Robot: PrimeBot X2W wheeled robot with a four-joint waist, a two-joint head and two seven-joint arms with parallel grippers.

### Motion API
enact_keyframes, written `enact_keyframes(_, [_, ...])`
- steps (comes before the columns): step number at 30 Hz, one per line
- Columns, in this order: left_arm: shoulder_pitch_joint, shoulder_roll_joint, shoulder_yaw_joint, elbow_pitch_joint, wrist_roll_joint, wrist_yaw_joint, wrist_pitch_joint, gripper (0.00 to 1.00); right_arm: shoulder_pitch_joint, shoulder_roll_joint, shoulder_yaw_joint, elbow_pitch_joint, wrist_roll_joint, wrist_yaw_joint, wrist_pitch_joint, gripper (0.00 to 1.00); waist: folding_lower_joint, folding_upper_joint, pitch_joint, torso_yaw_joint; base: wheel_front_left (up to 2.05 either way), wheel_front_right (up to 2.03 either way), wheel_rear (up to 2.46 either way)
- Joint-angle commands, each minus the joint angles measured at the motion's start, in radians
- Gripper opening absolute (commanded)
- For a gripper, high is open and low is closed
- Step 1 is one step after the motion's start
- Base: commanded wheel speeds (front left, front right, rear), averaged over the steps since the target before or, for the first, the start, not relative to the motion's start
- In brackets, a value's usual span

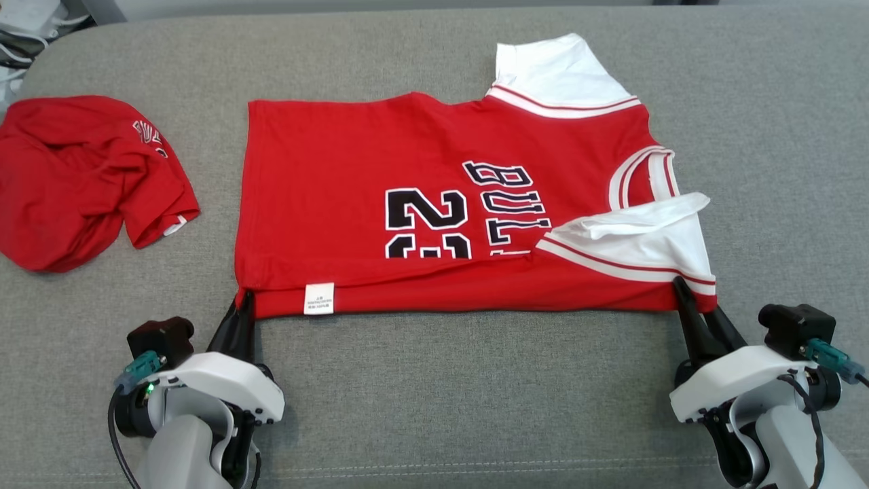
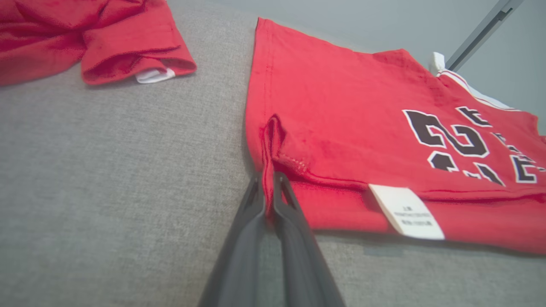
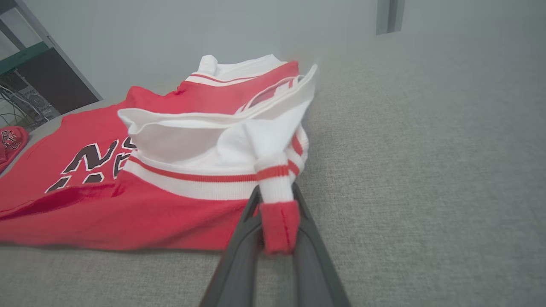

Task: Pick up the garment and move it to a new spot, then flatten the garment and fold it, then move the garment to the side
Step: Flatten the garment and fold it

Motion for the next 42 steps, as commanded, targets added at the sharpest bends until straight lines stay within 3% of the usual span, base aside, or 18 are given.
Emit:
enact_keyframes(1, [0.012, 0.028, 0.03, -0.009, 0.003, -0.007, -0.005, 0.0, 0.017, -0.018, 0.016, -0.015, 0.002, 0.0, -0.013, 0.0, 0.0, 0.0, -0.021, 0.003, 0.0, 0.0, 0.0])
enact_keyframes(16, [0.134, 0.01, 0.056, 0.022, 0.035, 0.002, -0.005, 0.0, 0.15, -0.067, 0.083, -0.008, 0.063, 0.0, -0.011, 0.0, 0.0, 0.0, -0.17, 0.008, 0.0, 0.0, 0.0])
enact_keyframes(30, [0.212, 0.002, 0.047, 0.015, 0.039, 0.011, -0.005, 0.0, 0.251, -0.109, 0.089, -0.057, 0.104, 0.0, 0.015, 0.0, 0.0, 0.0, -0.212, 0.013, 0.0, 0.0, 0.0])
enact_keyframes(31, [0.21, 0.002, 0.045, 0.015, 0.04, 0.01, -0.005, 0.27, 0.251, -0.109, 0.086, -0.06, 0.103, 0.0, 0.018, 0.05, 0.0, 0.0, -0.207, 0.012, 0.0, 0.0, 0.0])
enact_keyframes(32, [0.206, 0.002, 0.044, 0.014, 0.04, 0.01, -0.005, 0.8, 0.248, -0.108, 0.078, -0.06, 0.1, 0.0, 0.018, 0.46, 0.0, 0.0, -0.202, 0.011, 0.0, 0.0, 0.0])
enact_keyframes(33, [0.202, 0.002, 0.043, 0.014, 0.039, 0.009, -0.005, 1.0, 0.243, -0.107, 0.069, -0.059, 0.097, 0.0, 0.018, 1.0, 0.0, 0.0, -0.197, 0.011, 0.0, 0.0, 0.0])
enact_keyframes(42, [0.121, 0.016, 0.055, -0.088, 0.074, 0.023, -0.005, 1.0, 0.115, -0.113, -0.055, -0.099, -0.002, 0.0, 0.013, 1.0, 0.0, 0.0, -0.136, 0.015, 0.0, 0.0, 0.0])
